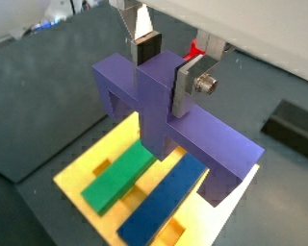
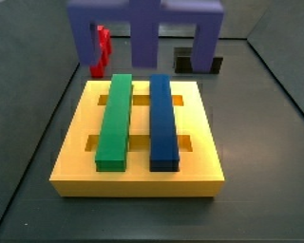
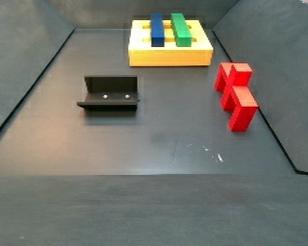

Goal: Pick up the purple object. Move up. Move to above the board. Insert the purple object.
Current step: Insert the purple object.

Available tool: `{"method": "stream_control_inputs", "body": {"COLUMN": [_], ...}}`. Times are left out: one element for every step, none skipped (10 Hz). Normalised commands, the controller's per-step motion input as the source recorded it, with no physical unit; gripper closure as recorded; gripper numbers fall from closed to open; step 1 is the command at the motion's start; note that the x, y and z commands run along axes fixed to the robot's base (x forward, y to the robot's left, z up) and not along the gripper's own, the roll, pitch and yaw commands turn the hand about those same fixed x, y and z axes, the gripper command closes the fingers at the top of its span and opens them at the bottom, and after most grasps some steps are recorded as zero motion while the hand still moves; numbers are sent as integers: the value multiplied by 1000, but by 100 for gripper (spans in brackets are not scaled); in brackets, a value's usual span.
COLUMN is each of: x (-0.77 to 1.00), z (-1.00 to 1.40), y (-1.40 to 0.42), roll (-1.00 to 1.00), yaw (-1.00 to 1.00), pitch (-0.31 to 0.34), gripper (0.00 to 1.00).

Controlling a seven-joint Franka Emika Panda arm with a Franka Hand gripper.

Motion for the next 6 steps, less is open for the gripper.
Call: {"method": "stream_control_inputs", "body": {"x": [0,0,0,0,-323,-331], "z": [-860,-777,-717,-600,-431,-306], "y": [-366,-306,-174,-80,0,-23], "roll": [10,0,9,116,200,129], "yaw": [0,0,0,3,126,86], "pitch": [-86,-67,-101,-11,-29,-20], "gripper": [100,100,100,100,100,100]}}
